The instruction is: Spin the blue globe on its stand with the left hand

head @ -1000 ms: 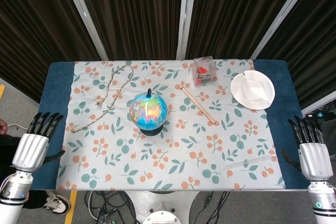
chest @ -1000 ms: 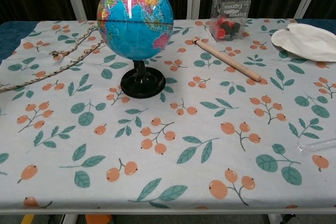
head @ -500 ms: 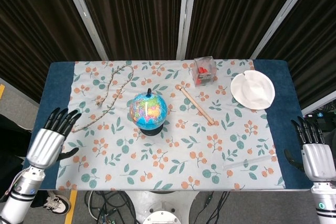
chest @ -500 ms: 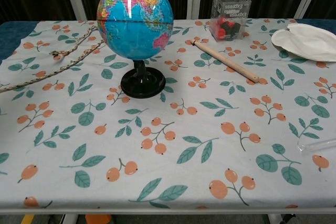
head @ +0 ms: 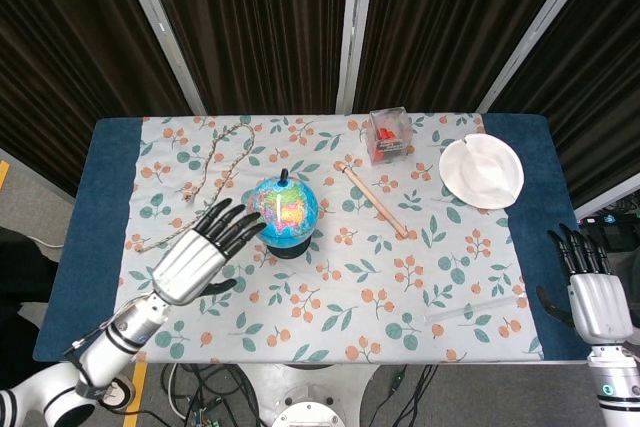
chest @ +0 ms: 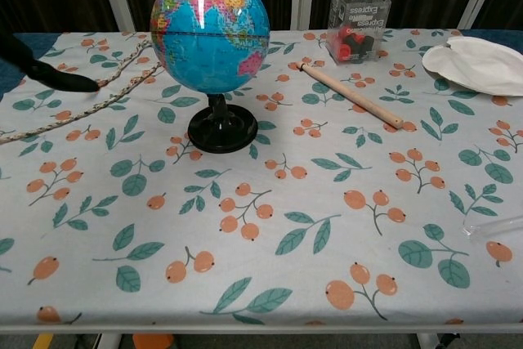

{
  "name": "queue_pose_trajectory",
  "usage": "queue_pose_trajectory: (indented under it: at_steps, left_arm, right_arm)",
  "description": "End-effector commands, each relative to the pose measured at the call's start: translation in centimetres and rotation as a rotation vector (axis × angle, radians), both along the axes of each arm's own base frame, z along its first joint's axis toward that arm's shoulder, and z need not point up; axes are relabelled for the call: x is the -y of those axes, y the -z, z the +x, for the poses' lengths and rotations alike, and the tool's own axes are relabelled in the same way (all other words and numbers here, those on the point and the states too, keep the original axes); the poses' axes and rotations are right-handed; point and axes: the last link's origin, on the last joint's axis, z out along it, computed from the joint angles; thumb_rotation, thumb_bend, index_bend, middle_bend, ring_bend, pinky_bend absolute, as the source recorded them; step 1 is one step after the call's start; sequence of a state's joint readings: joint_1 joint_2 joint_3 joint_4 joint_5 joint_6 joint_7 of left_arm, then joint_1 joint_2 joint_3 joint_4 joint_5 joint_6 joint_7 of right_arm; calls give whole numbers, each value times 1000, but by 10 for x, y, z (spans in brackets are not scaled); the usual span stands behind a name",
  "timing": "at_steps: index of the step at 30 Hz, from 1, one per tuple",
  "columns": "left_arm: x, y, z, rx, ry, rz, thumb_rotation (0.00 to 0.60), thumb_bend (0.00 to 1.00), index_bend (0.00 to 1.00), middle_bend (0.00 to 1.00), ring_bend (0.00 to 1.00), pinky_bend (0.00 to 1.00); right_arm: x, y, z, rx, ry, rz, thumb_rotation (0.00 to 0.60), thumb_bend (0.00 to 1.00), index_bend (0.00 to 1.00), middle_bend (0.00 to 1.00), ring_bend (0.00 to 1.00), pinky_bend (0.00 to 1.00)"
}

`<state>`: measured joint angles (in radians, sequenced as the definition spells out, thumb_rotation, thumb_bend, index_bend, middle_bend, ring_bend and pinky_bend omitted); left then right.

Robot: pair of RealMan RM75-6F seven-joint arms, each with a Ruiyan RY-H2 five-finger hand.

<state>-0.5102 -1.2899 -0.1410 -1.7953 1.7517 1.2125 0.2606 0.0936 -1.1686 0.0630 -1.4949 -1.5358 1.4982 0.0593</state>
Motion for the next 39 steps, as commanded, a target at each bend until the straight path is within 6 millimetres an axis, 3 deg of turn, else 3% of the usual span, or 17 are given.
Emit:
queue_pose_trajectory:
  at_steps: [1, 8, 14, 39]
  left_arm:
    - [-3, 12, 18, 8, 41, -35, 600, 91, 85, 70, 20, 21]
    - [-7, 31, 34, -17, 83, -62, 600, 91, 85, 70, 20, 21]
    - [-14, 40, 31, -33, 45, -39, 600, 91, 84, 70, 20, 21]
    - [-14, 42, 20, -40, -3, -48, 600, 91, 85, 70, 20, 21]
  right_arm:
    - [0, 0, -2, 1, 4, 0, 600, 260, 0, 0, 0, 0]
    - [0, -1, -5, 6, 9, 0, 600, 259, 0, 0, 0, 0]
    - [0, -2, -6, 8, 12, -4, 600, 260, 0, 0, 0, 0]
    - [1, 0, -9, 7, 17, 2, 600, 260, 0, 0, 0, 0]
